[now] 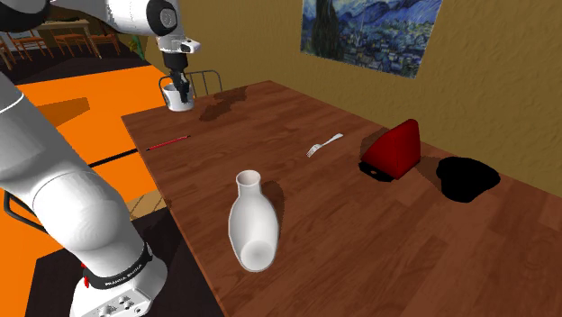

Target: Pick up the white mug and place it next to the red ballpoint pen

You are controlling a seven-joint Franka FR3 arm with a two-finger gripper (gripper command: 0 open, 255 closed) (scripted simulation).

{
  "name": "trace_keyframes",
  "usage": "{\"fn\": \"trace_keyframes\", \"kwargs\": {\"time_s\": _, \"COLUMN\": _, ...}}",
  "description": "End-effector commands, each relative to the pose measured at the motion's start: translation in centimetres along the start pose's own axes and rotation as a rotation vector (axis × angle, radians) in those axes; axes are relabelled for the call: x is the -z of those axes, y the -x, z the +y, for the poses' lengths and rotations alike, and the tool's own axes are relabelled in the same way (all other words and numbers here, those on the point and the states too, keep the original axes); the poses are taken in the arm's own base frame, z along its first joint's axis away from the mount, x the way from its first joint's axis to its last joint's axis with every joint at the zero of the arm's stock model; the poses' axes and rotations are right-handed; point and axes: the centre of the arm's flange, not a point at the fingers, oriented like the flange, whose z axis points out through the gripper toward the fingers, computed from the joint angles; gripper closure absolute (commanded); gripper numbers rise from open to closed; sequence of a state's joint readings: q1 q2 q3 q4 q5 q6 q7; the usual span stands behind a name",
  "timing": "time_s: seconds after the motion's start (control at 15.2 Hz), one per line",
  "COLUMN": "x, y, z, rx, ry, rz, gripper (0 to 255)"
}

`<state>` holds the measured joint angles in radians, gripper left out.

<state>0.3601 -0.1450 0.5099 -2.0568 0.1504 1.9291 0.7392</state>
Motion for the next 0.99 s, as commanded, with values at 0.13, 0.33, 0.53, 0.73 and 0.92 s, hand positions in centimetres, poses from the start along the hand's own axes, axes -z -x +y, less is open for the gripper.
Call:
{"fn": "trace_keyframes", "kwargs": {"time_s": 0.13, "x": -0.3, "y": 1.2, "z": -5.2, "rx": -0.002, "ry": -0.001, "rz": 0.0, "gripper": 255}}
{"fn": "trace_keyframes", "kwargs": {"time_s": 0.33, "x": -0.5, "y": 2.3, "z": -9.0, "rx": -0.002, "ry": -0.001, "rz": 0.0, "gripper": 255}}
{"fn": "trace_keyframes", "kwargs": {"time_s": 0.53, "x": -0.8, "y": 3.3, "z": -12.8, "rx": -0.002, "ry": -0.001, "rz": 0.0, "gripper": 255}}
{"fn": "trace_keyframes", "kwargs": {"time_s": 0.73, "x": -1.0, "y": 4.4, "z": -16.6, "rx": -0.002, "ry": -0.001, "rz": 0.0, "gripper": 255}}
{"fn": "trace_keyframes", "kwargs": {"time_s": 0.92, "x": -2.1, "y": 4.6, "z": -17.7, "rx": -0.002, "ry": -0.001, "rz": 0.0, "gripper": 255}}
